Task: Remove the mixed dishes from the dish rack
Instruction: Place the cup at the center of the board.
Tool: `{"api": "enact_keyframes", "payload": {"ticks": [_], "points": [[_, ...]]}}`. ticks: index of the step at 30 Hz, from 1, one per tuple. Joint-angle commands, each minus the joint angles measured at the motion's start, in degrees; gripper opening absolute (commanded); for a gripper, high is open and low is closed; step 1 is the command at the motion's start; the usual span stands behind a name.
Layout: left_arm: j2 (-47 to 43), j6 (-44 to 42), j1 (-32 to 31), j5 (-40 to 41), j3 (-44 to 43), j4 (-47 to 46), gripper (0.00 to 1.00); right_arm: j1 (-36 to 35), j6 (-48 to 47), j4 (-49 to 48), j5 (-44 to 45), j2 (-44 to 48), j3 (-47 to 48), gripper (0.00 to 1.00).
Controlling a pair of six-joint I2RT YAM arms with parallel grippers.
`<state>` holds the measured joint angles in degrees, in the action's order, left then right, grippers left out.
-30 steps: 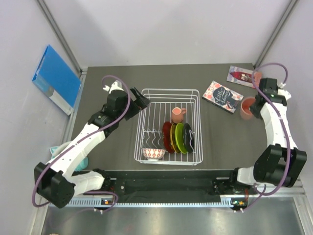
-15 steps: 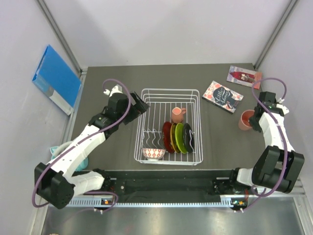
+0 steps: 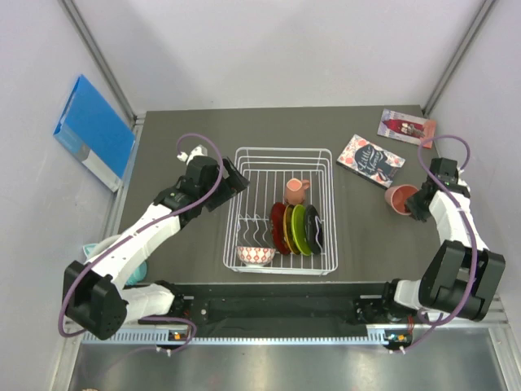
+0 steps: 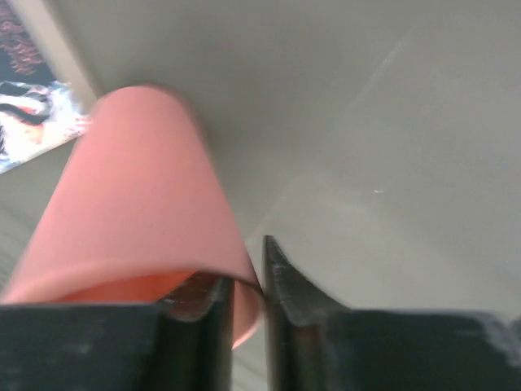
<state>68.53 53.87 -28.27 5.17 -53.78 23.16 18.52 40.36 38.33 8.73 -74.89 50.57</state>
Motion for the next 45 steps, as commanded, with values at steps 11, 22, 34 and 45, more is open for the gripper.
{"api": "enact_keyframes", "payload": {"ticks": [11, 22, 34, 45], "points": [[3.0, -1.3, -0.7, -1.4, -3.0, 1.1, 0.99, -2.5, -1.3, 8.7, 5.6, 9.4, 5.8, 0.0], [3.0, -0.2, -0.8, -2.9, -3.9, 2.1, 0.99, -2.4, 2.3, 14.6, -4.6, 10.0, 5.9, 0.0], [3.7, 0.5, -0.9, -3.6, -2.8, 2.9, 0.99, -2.4, 0.8, 8.6, -8.1, 5.6, -0.3, 0.19], [5.6, 0.8, -1.4, -2.6, -3.5, 2.9, 0.99, -2.5, -1.2, 10.7, -6.9, 9.9, 6.9, 0.38]]}}
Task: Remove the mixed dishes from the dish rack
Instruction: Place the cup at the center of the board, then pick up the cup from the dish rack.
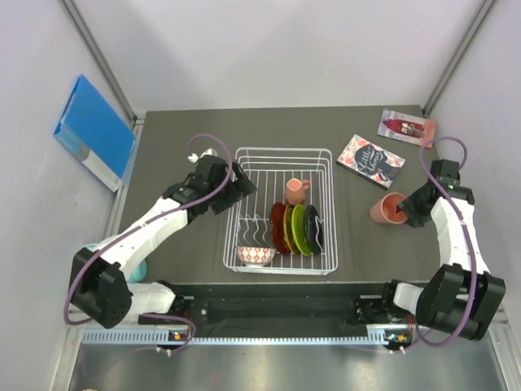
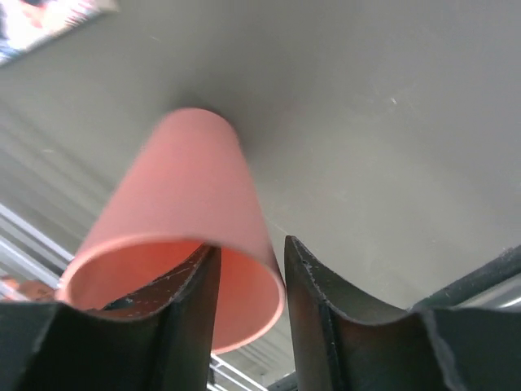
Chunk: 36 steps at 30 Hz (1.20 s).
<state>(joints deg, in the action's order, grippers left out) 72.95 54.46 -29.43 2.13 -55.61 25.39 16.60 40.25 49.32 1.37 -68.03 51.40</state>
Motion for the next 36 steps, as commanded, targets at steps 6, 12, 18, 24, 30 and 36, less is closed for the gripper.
{"api": "enact_keyframes", "payload": {"ticks": [6, 12, 18, 24, 30, 36], "points": [[2.9, -0.1, -0.6, 0.6, -2.7, 0.9, 0.99, -1.8, -1.1, 1.3, 1.1, 3.6, 10.6, 0.39], [3.8, -0.6, -1.0, 0.6, -3.4, 1.1, 0.99, -2.6, -1.1, -0.3, 3.1, 4.9, 9.8, 0.37], [4.0, -0.8, -1.1, 1.1, -3.5, 1.0, 0.99, -5.7, -0.3, -1.5, 6.5, 8.1, 10.6, 0.38], [4.3, -0.8, -1.5, 1.3, -3.8, 1.0, 0.99, -7.9, 0.0, -2.9, 6.5, 10.3, 10.3, 0.37], [3.9, -2.9, -1.5, 2.3, -4.8, 0.9, 0.99, -13.1, -1.7, -12.0, 5.8, 18.3, 8.4, 0.39], [4.4, -4.1, -1.5, 3.0, -6.6, 1.8, 0.98, -15.6, -3.3, -14.5, 6.3, 19.1, 7.2, 0.4]]}}
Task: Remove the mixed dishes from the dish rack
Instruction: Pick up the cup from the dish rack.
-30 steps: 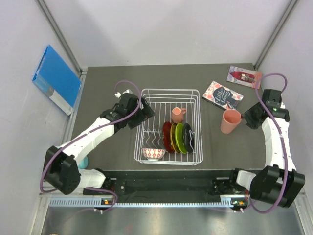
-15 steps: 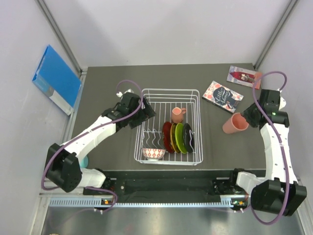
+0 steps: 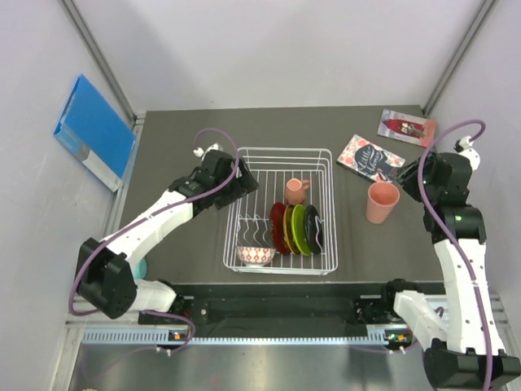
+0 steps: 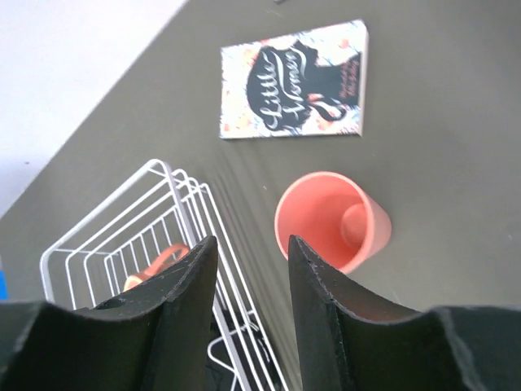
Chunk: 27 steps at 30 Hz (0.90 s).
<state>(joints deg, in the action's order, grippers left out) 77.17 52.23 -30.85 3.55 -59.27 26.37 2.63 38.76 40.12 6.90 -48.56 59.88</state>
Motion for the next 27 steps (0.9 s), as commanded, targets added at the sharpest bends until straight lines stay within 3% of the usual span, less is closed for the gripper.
{"api": "enact_keyframes", "payload": {"ticks": [1, 9, 15, 18, 22, 25, 27], "points": [[0.2, -2.0, -0.1, 1.8, -3.0, 0.8, 0.98, -2.0, -2.5, -6.0, 0.3, -0.2, -1.8, 0.4], [0.7, -3.8, -0.2, 3.0, -4.2, 0.9, 0.98, -8.7, -6.4, -13.4, 0.8, 2.9, -5.7, 0.44], [2.5, -9.2, -0.3, 2.0, -8.3, -0.2, 0.98, -19.0, -12.3, -21.6, -1.8, 6.5, -10.0, 0.63], [4.6, -14.2, -0.8, 0.8, -11.7, -1.1, 0.98, -26.5, -13.6, -25.5, 4.2, 8.9, -11.7, 0.75], [8.8, -21.0, -2.0, 2.0, -18.4, -0.6, 0.97, -32.9, -13.8, -31.2, 14.8, 10.5, -14.4, 0.82], [13.3, -24.9, -3.9, 0.9, -23.1, -0.4, 0.97, -34.3, -14.3, -35.5, 14.4, 11.6, -16.4, 0.85], [17.0, -26.6, -6.0, 1.5, -25.9, 0.6, 0.96, -34.4, -17.0, -32.2, 10.4, 9.1, -13.3, 0.87]]}}
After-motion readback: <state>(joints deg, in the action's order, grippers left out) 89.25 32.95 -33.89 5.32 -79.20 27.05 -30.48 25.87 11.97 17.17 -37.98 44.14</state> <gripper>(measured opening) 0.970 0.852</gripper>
